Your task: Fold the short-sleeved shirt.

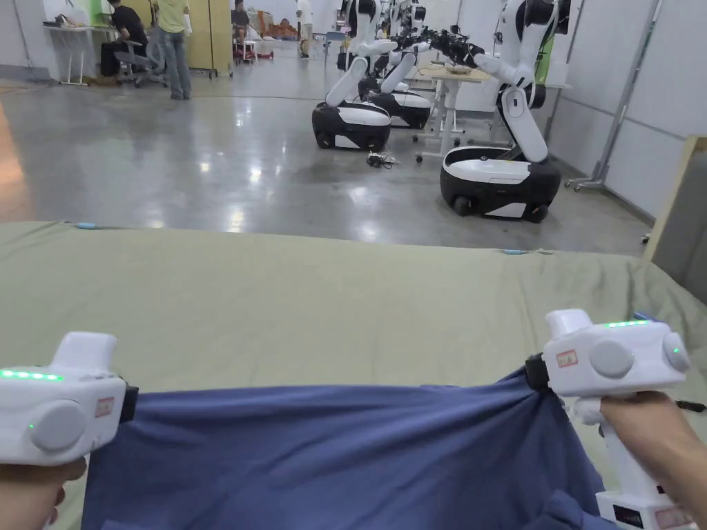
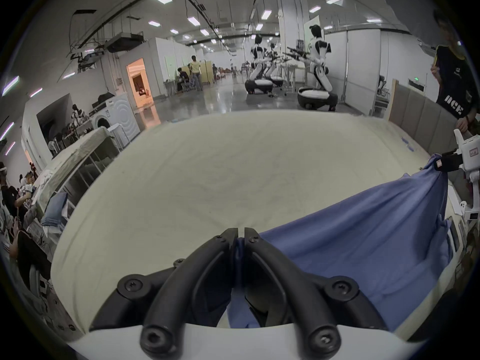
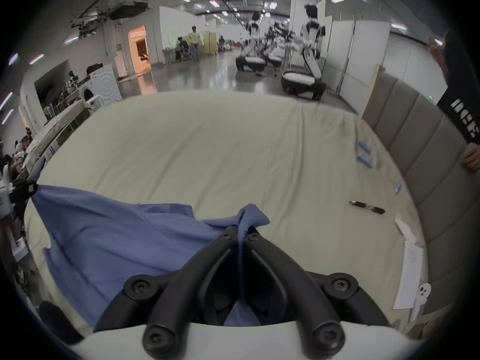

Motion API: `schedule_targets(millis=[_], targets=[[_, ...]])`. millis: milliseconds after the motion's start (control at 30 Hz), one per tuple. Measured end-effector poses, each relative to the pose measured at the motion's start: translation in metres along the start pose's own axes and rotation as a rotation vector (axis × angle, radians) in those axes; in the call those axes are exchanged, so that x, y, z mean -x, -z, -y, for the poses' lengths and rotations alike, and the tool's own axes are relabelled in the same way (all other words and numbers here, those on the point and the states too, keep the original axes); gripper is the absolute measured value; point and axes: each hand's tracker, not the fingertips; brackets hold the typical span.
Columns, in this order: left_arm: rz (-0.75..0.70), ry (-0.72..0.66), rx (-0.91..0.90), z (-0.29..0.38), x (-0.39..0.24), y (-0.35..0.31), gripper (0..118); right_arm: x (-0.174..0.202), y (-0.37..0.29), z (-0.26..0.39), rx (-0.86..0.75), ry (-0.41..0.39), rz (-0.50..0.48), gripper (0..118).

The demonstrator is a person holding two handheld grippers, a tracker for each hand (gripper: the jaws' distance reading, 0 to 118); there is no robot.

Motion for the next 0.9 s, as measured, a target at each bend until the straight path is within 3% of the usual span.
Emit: schedule_targets(millis=[233,367,433,500,567,600,633,667,700,733,900], targets=[[0.052,0.056,0.016,0.073,0.012,-0.091,7,-0.001,-0.113,0.089,-0.017,-0.008,-0.040,3],[0.071,0.083,0.139,0.137,0.001,-0.095,7,-0.003,-0.111,0.165,0.055,-0.007,-0.053,3],[0.071,0.056,0.134,0.165,-0.008,-0.086,7,0.001,-0.103,0.199,0.078,0.047,-0.075,3],[0.098,-0.017,0.177,0.177,-0.018,-0.073,7,0.001,-0.090,0.224,0.066,0.163,-0.118,3],[0.052,-0.050,0.157,0.186,-0.027,-0.066,9,0.001,-0.081,0.237,0.058,0.199,-0.071,3],[0.045,-0.053,0.138,0.185,-0.029,-0.070,24,0.000,-0.082,0.240,0.042,0.193,-0.051,13],[0.009,-0.037,0.086,0.187,-0.029,-0.077,43,0.000,-0.088,0.240,0.020,0.182,-0.040,36],[0.029,-0.036,0.014,0.189,-0.030,-0.089,61,-0.001,-0.098,0.239,-0.023,0.185,-0.038,69],[0.016,-0.031,-0.042,0.190,-0.035,-0.103,70,0.001,-0.109,0.238,-0.062,0.193,-0.059,105],[0.026,-0.020,-0.084,0.187,-0.034,-0.112,70,0.005,-0.120,0.235,-0.100,0.195,-0.063,113],[0.038,0.036,-0.190,0.174,-0.072,-0.129,70,0.063,-0.148,0.205,-0.282,0.111,-0.061,114]])
